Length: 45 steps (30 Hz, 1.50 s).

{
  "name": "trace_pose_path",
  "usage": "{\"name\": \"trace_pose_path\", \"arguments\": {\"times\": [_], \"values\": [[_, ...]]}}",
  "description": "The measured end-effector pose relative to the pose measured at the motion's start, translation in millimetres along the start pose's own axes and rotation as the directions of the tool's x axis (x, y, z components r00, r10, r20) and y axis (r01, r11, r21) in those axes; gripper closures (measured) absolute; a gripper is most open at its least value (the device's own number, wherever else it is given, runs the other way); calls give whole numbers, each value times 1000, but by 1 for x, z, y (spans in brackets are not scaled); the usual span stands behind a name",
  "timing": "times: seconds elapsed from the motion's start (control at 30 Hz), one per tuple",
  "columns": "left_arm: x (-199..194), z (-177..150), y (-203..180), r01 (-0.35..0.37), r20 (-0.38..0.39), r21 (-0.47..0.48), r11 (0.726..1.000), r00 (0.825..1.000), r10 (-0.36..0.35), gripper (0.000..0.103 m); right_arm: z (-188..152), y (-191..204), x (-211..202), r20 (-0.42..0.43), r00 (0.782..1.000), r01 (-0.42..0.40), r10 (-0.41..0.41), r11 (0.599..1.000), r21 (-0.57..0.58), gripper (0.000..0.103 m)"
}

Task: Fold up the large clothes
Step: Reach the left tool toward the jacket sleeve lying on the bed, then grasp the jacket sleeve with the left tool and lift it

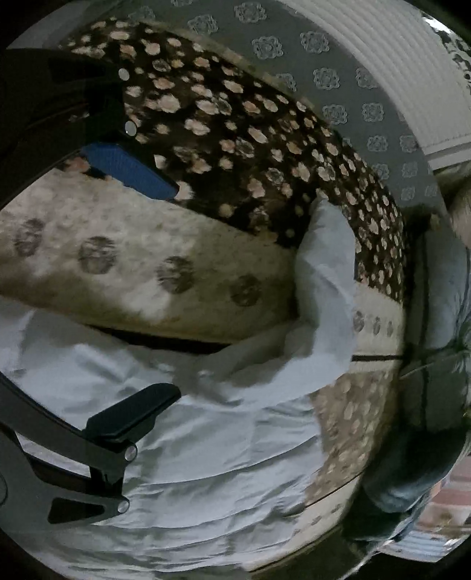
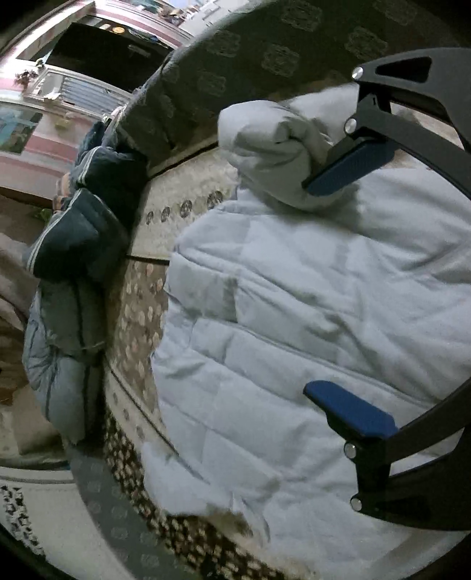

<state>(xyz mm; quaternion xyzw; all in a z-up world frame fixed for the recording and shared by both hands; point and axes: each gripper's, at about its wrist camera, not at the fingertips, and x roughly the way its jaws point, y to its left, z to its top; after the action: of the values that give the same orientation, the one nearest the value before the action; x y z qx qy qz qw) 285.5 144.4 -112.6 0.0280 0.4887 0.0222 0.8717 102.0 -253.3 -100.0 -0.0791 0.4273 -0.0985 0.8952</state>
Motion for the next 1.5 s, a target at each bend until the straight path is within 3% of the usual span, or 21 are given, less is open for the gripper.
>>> {"name": "trace_pose_path", "arguments": {"times": [0.2,0.33,0.5,0.63,0.77,0.87,0.9,0.97,1.0,1.03,1.07,1.13,1.27,1.33,1.37,1.5], "values": [[31,35,19,4,-6,-21,1000,1000,-4,3,27,-8,43,-16,997,75,-75,997,9,1],[58,72,42,29,2,-67,997,1000,-29,3,40,-12,57,-13,999,41,-41,999,15,1],[109,121,77,0,-14,-175,985,1000,-3,3,46,-5,71,-17,998,57,-57,998,-15,1],[163,152,100,-51,-63,-241,969,997,37,3,41,-4,87,-58,997,47,-47,999,-4,1],[217,165,110,-67,-154,-296,953,988,22,3,39,-7,100,-85,996,38,-38,999,7,1],[240,169,111,-65,-176,-334,940,984,6,4,42,-10,112,-103,994,35,-33,999,12,1],[243,170,113,-46,-172,-353,935,985,-16,7,44,-11,117,-115,992,43,-41,999,13,1],[249,171,115,6,-158,-409,912,984,-78,24,48,-12,123,-128,991,46,-42,999,25,1],[254,171,115,51,-160,-446,893,978,-136,42,48,-11,124,-130,991,39,-34,999,36,1],[258,170,115,87,-162,-481,872,969,-186,50,47,-11,124,-130,991,31,-25,999,45,1],[256,171,117,92,-152,-500,861,970,-192,53,47,-10,124,-131,991,24,-18,998,49,1],[253,174,116,93,-136,-494,865,974,-182,78,45,-6,126,-139,990,13,-7,999,42,1],[240,172,136,66,-117,-512,856,983,-145,88,42,0,121,-129,991,44,-47,999,-21,1],[231,165,151,-6,-127,-512,859,990,-68,91,41,0,119,-127,990,55,-58,998,-31,1],[222,156,163,-73,-139,-503,861,990,3,91,40,-1,118,-126,990,56,-59,998,-30,1],[193,111,209,-196,-162,-495,846,978,132,92,39,-6,113,-105,993,58,-59,998,-13,1]]}}
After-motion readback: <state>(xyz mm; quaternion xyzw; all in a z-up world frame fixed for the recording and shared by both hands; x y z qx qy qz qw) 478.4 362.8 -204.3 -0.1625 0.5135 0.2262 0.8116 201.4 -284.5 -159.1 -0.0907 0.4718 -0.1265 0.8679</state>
